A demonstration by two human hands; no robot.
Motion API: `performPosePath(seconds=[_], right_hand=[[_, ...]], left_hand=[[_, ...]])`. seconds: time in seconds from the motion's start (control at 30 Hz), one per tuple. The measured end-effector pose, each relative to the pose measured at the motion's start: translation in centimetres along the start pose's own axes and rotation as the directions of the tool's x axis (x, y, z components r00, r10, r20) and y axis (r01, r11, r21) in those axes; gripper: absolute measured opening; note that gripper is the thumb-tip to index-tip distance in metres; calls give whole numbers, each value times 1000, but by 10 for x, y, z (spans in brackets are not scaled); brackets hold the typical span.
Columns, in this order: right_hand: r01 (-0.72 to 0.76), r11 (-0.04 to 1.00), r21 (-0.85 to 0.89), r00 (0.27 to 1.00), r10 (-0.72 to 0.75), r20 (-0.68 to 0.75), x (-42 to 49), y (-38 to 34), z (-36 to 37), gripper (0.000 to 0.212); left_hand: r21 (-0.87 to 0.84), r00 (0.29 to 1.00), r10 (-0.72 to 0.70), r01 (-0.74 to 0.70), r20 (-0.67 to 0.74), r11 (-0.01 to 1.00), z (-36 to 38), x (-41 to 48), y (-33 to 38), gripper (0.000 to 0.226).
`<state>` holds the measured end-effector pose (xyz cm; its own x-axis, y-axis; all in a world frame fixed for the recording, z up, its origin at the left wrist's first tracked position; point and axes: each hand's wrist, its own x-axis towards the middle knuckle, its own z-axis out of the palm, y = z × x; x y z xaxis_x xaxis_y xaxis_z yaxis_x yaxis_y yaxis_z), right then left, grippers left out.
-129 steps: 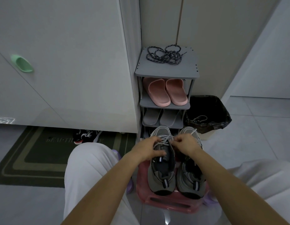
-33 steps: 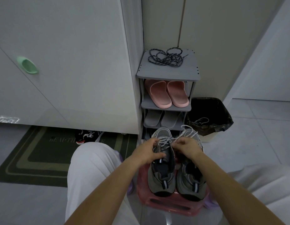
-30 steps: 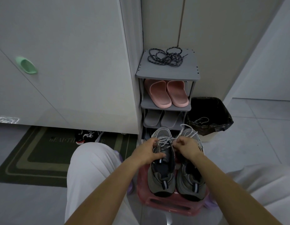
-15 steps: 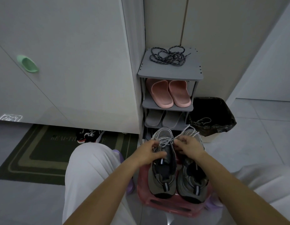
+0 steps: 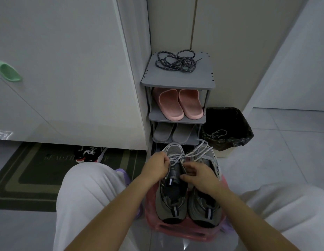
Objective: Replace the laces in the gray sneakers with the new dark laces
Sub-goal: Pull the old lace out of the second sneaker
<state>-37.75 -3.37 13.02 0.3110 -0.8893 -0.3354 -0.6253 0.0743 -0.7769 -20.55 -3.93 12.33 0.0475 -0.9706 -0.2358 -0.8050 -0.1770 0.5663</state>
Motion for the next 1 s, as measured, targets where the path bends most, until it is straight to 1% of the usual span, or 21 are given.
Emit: performPosePath(seconds=[0.07, 0.13, 0.2, 0.27, 0.37, 0.43, 0.5, 0.57, 0.6, 0.63, 0.7, 0.73, 0.9, 1.0], right_hand=[[-5, 1000, 21, 1000, 5, 5, 0, 0, 0, 44], [2, 1000, 15, 1000, -2, 9, 0, 1, 0, 46], [11, 1000, -6, 1000, -11, 10, 0, 1, 1, 47], [19, 999, -31, 1000, -18, 6, -1, 1, 1, 47], [31, 999, -32, 1000, -31, -5, -1, 2, 1, 44], [30, 999, -36, 1000, -30, -7, -1, 1, 1, 44], [25, 999, -47, 1000, -26, -7, -1, 0, 1, 44], [19, 998, -52, 1000, -19, -4, -1, -1, 1, 44], [17, 998, -54, 1000, -17, -3, -1, -1, 0, 45], [11, 999, -53, 1000, -12, -2, -1, -1, 0, 46], [-1, 999, -45, 1000, 1, 4, -1, -1, -1, 47], [-6, 999, -43, 1000, 7, 6, -1, -2, -1, 47], [-33, 999, -12, 999, 33, 2, 0, 1, 0, 47], [-37, 999, 1, 999, 37, 2, 1, 1, 1, 46]], left_hand=[[126, 998, 43, -48, 50, 991, -7, 5, 3, 13], [146, 995, 44, -57, 86, 988, -14, 11, 4, 14], [144, 995, 40, -53, 89, 988, -18, 15, 5, 16], [115, 997, 40, -47, 60, 992, -16, 13, 3, 19], [11, 999, 34, -34, 10, 999, -10, 3, -3, 22], [-42, 999, 33, -33, -8, 999, -6, -4, -7, 18], [-66, 999, 26, -29, -47, 997, -2, -8, -6, 14], [-47, 998, 4, -7, -69, 999, -1, -9, -5, 13], [-25, 998, -9, 7, -67, 1000, -3, -7, -5, 15], [-38, 998, -41, 39, -49, 998, -6, -3, -6, 18], [-164, 993, -118, 119, 12, 979, -13, 6, -10, 25], [-200, 990, -139, 142, 31, 969, -15, 10, -12, 27], [-118, 996, -77, 82, 50, 990, -10, 3, -4, 22], [-73, 996, -78, 82, 47, 994, -6, -3, -6, 32]])
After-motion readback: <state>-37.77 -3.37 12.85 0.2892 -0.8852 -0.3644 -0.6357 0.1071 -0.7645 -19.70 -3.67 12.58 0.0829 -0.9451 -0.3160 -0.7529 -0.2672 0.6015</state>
